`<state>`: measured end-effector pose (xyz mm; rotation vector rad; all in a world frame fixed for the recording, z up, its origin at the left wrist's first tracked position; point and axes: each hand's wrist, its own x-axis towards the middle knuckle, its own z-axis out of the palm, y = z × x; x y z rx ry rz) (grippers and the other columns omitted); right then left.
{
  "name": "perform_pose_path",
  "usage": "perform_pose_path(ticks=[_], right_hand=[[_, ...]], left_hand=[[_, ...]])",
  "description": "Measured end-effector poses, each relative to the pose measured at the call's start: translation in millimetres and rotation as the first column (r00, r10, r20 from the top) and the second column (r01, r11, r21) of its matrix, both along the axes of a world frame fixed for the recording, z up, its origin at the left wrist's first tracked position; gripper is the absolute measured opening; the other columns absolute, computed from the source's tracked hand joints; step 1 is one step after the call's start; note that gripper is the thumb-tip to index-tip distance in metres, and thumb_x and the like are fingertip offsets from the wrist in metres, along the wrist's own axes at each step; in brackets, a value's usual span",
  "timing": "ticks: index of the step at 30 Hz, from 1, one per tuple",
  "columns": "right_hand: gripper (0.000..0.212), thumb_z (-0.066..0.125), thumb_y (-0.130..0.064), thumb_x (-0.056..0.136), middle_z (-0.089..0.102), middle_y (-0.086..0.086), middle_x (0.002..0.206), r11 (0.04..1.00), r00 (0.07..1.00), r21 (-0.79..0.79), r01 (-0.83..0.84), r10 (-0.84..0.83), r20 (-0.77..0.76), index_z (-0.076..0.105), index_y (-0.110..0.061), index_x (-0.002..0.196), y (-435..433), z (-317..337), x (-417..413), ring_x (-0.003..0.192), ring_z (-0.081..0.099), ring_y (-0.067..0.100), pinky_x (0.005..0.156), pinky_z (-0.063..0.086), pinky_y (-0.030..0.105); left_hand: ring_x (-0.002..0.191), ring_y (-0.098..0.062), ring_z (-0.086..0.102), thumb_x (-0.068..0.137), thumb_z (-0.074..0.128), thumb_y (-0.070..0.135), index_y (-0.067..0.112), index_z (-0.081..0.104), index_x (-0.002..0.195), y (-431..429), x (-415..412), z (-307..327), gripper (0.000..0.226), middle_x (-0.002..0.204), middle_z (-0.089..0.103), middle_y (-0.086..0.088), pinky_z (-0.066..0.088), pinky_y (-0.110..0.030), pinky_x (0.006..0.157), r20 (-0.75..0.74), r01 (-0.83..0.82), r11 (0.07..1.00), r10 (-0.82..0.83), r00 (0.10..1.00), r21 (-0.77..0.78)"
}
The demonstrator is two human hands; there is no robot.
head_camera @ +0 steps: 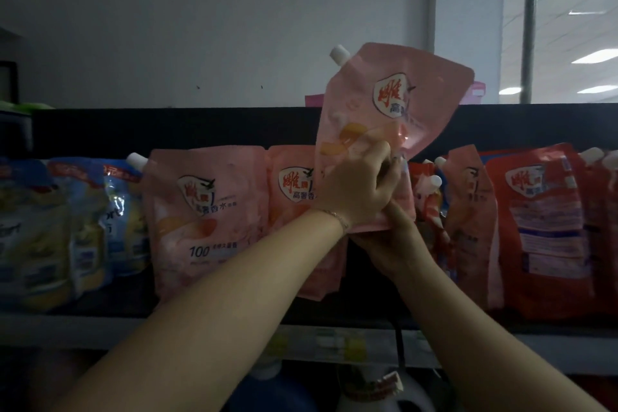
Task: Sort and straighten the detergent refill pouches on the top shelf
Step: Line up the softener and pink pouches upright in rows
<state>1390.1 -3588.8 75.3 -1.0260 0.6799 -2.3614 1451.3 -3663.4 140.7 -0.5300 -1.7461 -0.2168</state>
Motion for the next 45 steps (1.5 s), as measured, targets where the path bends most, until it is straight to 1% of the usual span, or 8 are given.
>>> perform_pose_path(ticks=[5, 9, 12, 15, 22, 33, 39, 45], right_hand=[[0.029, 0.050, -0.025, 0.095, 0.067, 0.015, 0.107, 0.990, 0.974, 0.047, 0.132, -0.139, 0.179, 0.062, -0.010, 0.116, -29, -14, 22, 0.093, 0.068, 0.026, 0.075, 0.059, 0.040], [0.060, 0.065, -0.034, 0.080, 0.061, 0.020, 0.126, 0.990, 0.953, 0.024, 0.136, -0.138, 0.270, 0.054, -0.006, 0.132, -43, -21, 33, 0.115, 0.060, 0.035, 0.093, 0.049, 0.053], [0.055, 0.064, -0.033, 0.081, 0.066, 0.018, 0.119, 0.994, 0.960, 0.015, 0.109, -0.109, 0.256, 0.055, -0.007, 0.129, -47, -27, 38, 0.107, 0.065, 0.032, 0.090, 0.052, 0.051], [0.044, 0.062, -0.031, 0.083, 0.070, 0.019, 0.108, 0.993, 0.983, 0.093, 0.071, -0.085, 0.161, 0.060, -0.006, 0.119, -42, -28, 44, 0.095, 0.070, 0.029, 0.075, 0.059, 0.044], [0.060, 0.056, -0.061, 0.079, 0.071, 0.013, 0.110, 0.872, 0.981, 0.465, 0.154, -0.192, 0.036, 0.064, -0.016, 0.118, -8, -36, 28, 0.101, 0.067, 0.029, 0.073, 0.053, 0.039], [0.030, 0.058, -0.021, 0.095, 0.068, 0.017, 0.108, 0.687, 0.821, 0.526, 0.501, -0.569, -0.039, 0.062, -0.005, 0.120, -5, -26, 18, 0.101, 0.065, 0.035, 0.093, 0.050, 0.053], [0.023, 0.060, -0.016, 0.094, 0.070, 0.012, 0.097, 0.789, 0.773, 0.420, 0.448, -0.578, 0.263, 0.065, -0.006, 0.114, -33, -16, 22, 0.091, 0.066, 0.029, 0.089, 0.053, 0.048], [0.024, 0.054, -0.026, 0.096, 0.068, 0.007, 0.100, 0.679, 0.637, 0.429, 0.596, -0.725, 0.264, 0.068, -0.013, 0.110, -50, -18, 30, 0.092, 0.064, 0.026, 0.087, 0.054, 0.041]], left_hand=[[0.063, -0.018, 0.051, 0.086, 0.060, 0.026, 0.014, 0.044, 0.093, -29, 19, -28, 0.021, 0.083, 0.057, -0.004, 0.036, -0.025, 0.051, -0.190, -0.269, 0.951, 0.239, 0.952, -0.153], [0.099, -0.014, 0.043, 0.077, 0.066, 0.052, 0.011, 0.041, 0.116, -61, 28, -47, 0.063, 0.112, 0.048, -0.007, 0.036, -0.021, 0.086, -0.120, -0.243, 0.941, 0.276, 0.954, 0.235], [0.103, -0.008, 0.050, 0.058, 0.076, 0.064, 0.017, 0.037, 0.123, -65, 37, -42, 0.089, 0.116, 0.048, 0.005, 0.042, -0.020, 0.090, 0.200, -0.018, 0.717, -0.169, 0.965, 0.697], [0.098, -0.019, 0.067, 0.049, 0.089, 0.045, 0.016, 0.059, 0.118, -69, 39, -34, 0.081, 0.105, 0.071, -0.001, 0.053, -0.042, 0.093, 0.210, 0.061, 0.360, -0.664, 0.718, 0.931], [0.081, -0.027, 0.072, 0.052, 0.093, 0.020, 0.011, 0.073, 0.090, -89, 34, -46, 0.043, 0.084, 0.075, -0.008, 0.058, -0.048, 0.078, 0.063, 0.047, 0.167, -0.595, 0.802, 0.985], [0.071, -0.020, 0.060, 0.071, 0.083, 0.020, 0.008, 0.067, 0.080, -94, 39, -82, 0.022, 0.078, 0.066, -0.010, 0.048, -0.031, 0.065, 0.191, -0.034, 0.328, -0.461, 0.867, 0.944], [0.054, -0.015, 0.051, 0.089, 0.066, 0.030, 0.006, 0.055, 0.070, -102, 48, -78, 0.032, 0.059, 0.052, 0.001, 0.033, -0.020, 0.049, 0.310, -0.286, 0.822, 0.142, 0.940, 0.492], [0.063, -0.022, 0.051, 0.086, 0.071, 0.035, 0.004, 0.063, 0.080, -110, 38, -84, 0.033, 0.073, 0.061, -0.009, 0.038, -0.028, 0.055, 0.043, -0.672, 0.719, 0.677, 0.735, 0.178]])
